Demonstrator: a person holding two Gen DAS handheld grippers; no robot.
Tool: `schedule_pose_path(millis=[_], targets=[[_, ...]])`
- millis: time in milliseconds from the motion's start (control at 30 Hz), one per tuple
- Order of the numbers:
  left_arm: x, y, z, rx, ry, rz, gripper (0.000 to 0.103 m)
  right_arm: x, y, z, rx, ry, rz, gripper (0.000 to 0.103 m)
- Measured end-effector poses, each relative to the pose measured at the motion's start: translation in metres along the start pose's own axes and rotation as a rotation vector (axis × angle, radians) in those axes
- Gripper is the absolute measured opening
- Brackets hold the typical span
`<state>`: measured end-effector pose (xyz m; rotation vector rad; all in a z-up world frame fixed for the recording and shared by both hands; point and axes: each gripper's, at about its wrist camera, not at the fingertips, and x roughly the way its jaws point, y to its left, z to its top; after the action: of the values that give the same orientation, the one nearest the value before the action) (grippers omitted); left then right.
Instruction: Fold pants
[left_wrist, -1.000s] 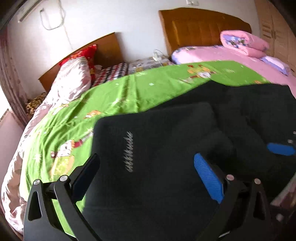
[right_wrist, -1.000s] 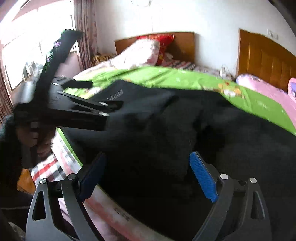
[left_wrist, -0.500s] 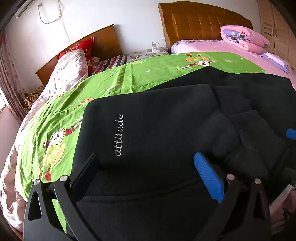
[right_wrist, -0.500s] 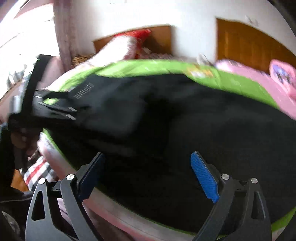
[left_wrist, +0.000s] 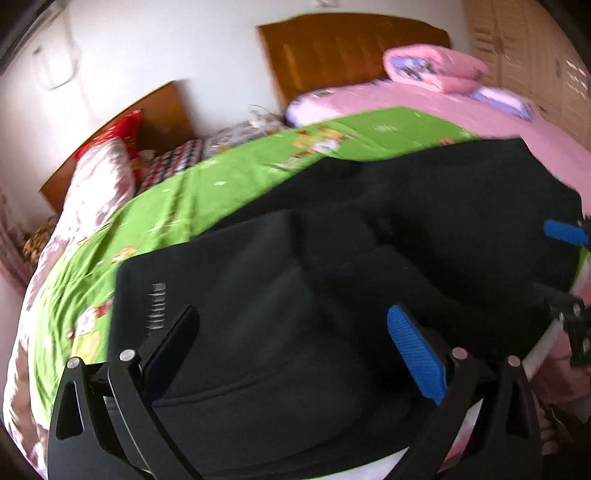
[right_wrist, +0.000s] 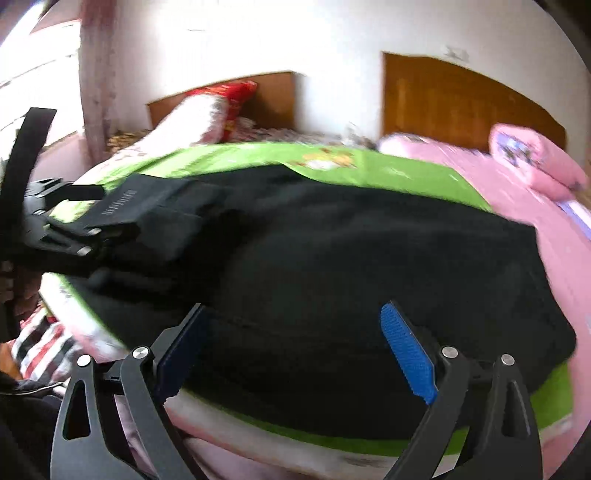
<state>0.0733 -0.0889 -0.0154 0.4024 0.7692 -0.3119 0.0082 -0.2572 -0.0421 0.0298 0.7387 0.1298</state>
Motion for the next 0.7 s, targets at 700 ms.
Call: schedule_pose_path(millis=[700], targets=[[0.009, -0.047, 0.01, 0.072, -0.016, -0.075, 0.101, -0.072, -0.153, -0.059, 0.593, -0.146, 0.12, 0.09]])
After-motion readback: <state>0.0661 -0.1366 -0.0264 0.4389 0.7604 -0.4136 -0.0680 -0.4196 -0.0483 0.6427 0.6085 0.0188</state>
